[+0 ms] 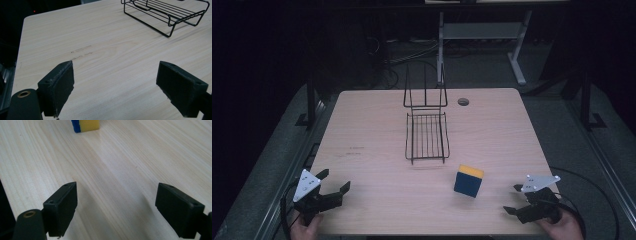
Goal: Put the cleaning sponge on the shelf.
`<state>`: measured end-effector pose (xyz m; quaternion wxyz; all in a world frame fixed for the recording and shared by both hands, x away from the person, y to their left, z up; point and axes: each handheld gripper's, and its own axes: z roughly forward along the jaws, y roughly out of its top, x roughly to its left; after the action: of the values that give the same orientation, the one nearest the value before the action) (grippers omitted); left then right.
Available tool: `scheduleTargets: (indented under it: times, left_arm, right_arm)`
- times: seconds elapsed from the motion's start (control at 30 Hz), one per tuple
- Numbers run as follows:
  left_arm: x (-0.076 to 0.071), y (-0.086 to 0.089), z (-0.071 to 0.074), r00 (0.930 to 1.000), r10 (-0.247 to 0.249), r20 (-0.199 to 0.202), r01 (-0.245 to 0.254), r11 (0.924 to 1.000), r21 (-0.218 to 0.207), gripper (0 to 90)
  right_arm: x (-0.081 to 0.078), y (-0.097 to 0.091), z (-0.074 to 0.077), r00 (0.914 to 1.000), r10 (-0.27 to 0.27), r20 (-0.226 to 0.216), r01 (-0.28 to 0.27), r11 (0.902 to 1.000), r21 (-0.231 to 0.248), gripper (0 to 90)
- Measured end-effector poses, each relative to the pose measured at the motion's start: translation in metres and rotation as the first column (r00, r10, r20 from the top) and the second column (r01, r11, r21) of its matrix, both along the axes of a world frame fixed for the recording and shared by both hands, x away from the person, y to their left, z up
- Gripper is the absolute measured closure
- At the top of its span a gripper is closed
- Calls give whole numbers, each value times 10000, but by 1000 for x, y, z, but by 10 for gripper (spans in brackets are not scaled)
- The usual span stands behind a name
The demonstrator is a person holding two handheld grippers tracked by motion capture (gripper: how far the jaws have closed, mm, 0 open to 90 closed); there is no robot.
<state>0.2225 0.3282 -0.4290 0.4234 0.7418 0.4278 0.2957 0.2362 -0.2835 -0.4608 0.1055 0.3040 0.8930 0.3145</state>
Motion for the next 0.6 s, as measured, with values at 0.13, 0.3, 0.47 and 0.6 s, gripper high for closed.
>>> scheduleTargets:
  times: [0.13, 0.3, 0.47, 0.6]
  left_arm:
    - [0, -1, 0, 10000, -4, 2, 4, 10000, -3, 141]
    - [0, -2, 0, 10000, 0, -34, 0, 10000, 1, 141]
    - [-1, -2, 0, 10000, -66, -29, 66, 10000, 53, 141]
    - [-2, -1, 0, 10000, 1, -20, -1, 10000, -17, 141]
  right_arm:
    - [0, 3, 0, 9999, 109, 22, -109, 9999, -1, 174]
    - [0, 6, 0, 9998, 193, -12, -193, 9998, -54, 174]
    - [-2, 13, 5, 9994, 316, 121, -316, 9995, -36, 169]
    - [-2, 17, 6, 9991, 400, 118, -400, 9992, -7, 167]
